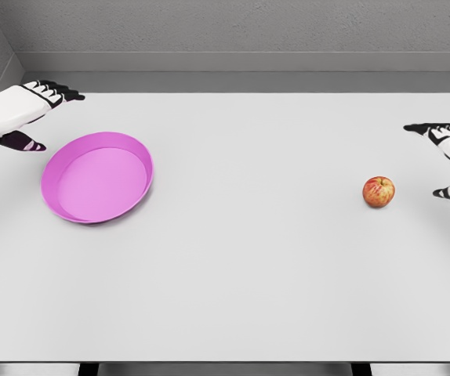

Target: Put the apple on the plate with both arms

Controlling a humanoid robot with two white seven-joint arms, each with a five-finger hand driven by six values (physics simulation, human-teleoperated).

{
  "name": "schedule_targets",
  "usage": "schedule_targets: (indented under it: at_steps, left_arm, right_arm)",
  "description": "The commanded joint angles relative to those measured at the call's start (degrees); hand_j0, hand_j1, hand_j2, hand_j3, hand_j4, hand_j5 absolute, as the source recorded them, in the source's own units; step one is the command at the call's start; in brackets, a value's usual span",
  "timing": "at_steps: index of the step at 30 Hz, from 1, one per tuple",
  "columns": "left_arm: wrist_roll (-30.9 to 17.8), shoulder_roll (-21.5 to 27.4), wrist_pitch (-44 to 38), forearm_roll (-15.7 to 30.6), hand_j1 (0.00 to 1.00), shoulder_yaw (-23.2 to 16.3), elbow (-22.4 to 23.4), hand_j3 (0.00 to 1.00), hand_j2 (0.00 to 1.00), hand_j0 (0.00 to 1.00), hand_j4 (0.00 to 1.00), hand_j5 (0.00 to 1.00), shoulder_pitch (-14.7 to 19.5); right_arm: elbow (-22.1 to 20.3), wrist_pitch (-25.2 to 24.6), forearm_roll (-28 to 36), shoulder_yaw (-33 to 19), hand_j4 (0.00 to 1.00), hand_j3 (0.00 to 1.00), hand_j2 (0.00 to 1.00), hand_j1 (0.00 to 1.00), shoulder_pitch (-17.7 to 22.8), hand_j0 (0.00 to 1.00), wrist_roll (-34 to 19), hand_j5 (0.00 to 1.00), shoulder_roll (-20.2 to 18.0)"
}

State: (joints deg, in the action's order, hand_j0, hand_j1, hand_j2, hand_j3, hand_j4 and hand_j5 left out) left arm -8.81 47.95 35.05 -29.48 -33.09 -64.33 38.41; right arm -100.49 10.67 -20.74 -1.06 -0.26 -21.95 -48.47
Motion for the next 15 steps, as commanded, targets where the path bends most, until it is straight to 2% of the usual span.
schedule_targets:
  at_steps: [1, 4, 6, 10, 15]
  left_arm:
    - [0.02, 0.21, -0.05, 0.3, 1.0, 0.05, -0.18, 1.0, 1.0, 1.0, 1.0, 1.0, 0.0]
    - [-0.42, 0.48, -0.05, 0.39, 1.0, -0.22, -0.09, 1.0, 1.0, 1.0, 1.0, 1.0, 0.0]
    - [-0.42, 0.48, -0.05, 0.39, 1.0, -0.3, -0.18, 1.0, 1.0, 1.0, 1.0, 1.0, 0.0]
    - [-0.51, 0.3, -0.05, 0.39, 1.0, -0.48, -0.18, 1.0, 1.0, 1.0, 1.0, 1.0, 0.0]
    - [-0.51, 0.39, -0.05, 0.39, 1.0, -0.57, -0.18, 1.0, 1.0, 1.0, 1.0, 1.0, 0.0]
  right_arm:
    - [0.03, -0.47, -0.01, 5.19, 1.0, 1.0, 1.0, 1.0, -0.09, 1.0, -1.87, 1.0, 0.21]
    - [0.38, -1.17, -0.18, 6.07, 1.0, 1.0, 1.0, 1.0, -1.23, 1.0, -3.45, 1.0, 0.39]
    - [0.29, -5.56, -0.18, 6.51, 1.0, 1.0, 1.0, 1.0, -1.49, 1.0, -3.89, 1.0, 0.3]
    - [0.38, -11.28, -0.36, 9.93, 1.0, 1.0, 1.0, 1.0, -4.57, 1.0, -6.96, 1.0, 0.39]
    - [1.17, -12.42, -0.36, 11.34, 1.0, 1.0, 1.0, 1.0, -5.01, 1.0, -6.96, 1.0, -1.01]
